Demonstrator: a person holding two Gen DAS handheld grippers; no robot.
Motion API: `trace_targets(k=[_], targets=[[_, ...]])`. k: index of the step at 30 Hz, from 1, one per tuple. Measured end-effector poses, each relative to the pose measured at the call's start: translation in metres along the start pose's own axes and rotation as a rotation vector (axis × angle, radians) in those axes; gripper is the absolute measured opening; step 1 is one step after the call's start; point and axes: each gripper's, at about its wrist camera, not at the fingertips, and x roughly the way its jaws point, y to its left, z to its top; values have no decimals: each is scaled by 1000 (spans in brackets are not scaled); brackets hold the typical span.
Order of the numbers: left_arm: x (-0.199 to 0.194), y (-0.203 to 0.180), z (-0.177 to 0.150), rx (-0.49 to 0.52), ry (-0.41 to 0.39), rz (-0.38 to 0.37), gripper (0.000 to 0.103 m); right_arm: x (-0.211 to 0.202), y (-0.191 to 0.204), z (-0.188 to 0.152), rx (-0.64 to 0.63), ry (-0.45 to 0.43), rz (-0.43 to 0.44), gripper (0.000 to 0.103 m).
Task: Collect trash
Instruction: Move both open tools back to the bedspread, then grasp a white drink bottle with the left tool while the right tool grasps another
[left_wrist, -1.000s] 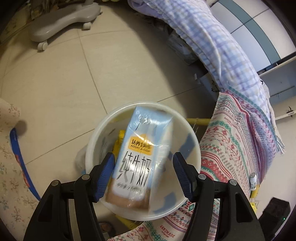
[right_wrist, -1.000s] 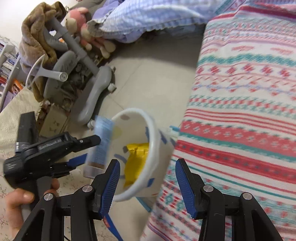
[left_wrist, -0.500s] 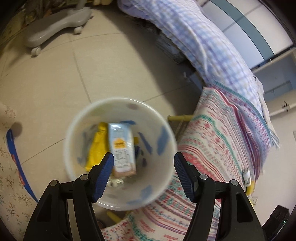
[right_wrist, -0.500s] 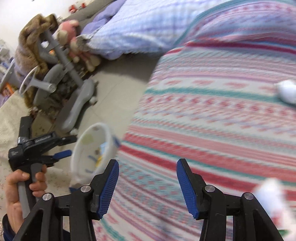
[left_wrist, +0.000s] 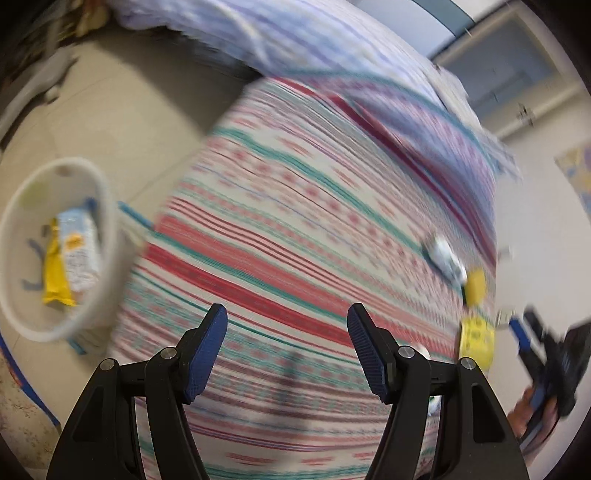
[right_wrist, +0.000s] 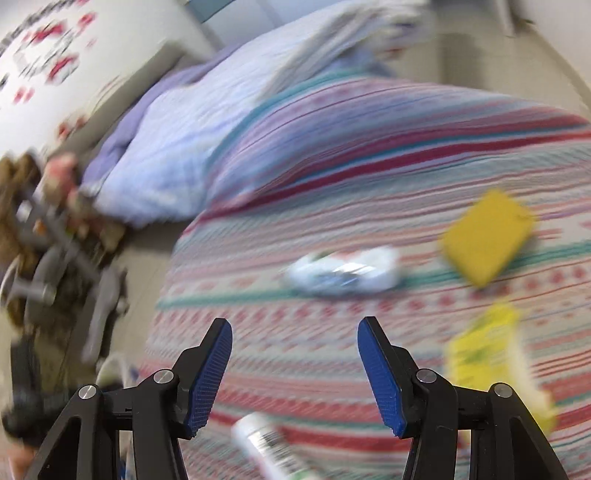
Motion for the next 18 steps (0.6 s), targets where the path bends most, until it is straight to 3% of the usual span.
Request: trace_targets(k=[6,11,15,16,17,18], targets=[[33,-72,-41,69,89,-79,70,3,-54,25,127,-23,-105,63],[70,-114,-78,62,205,-144,70,16,-50,35,81,-3,-132,63],[96,-135,-85,65,196,-121,70,25,-32,33,-34,17,-131,63],[100,-140,-85,72,188,-100,64,29,-24,31,-95,23,-151,63],[101,-144,-84,85,161,-75,50,34,-18,30,-151,30,-169,63],[101,-149,-82,108,137,-67,47,40,-9,26,-219,43,-189,63]])
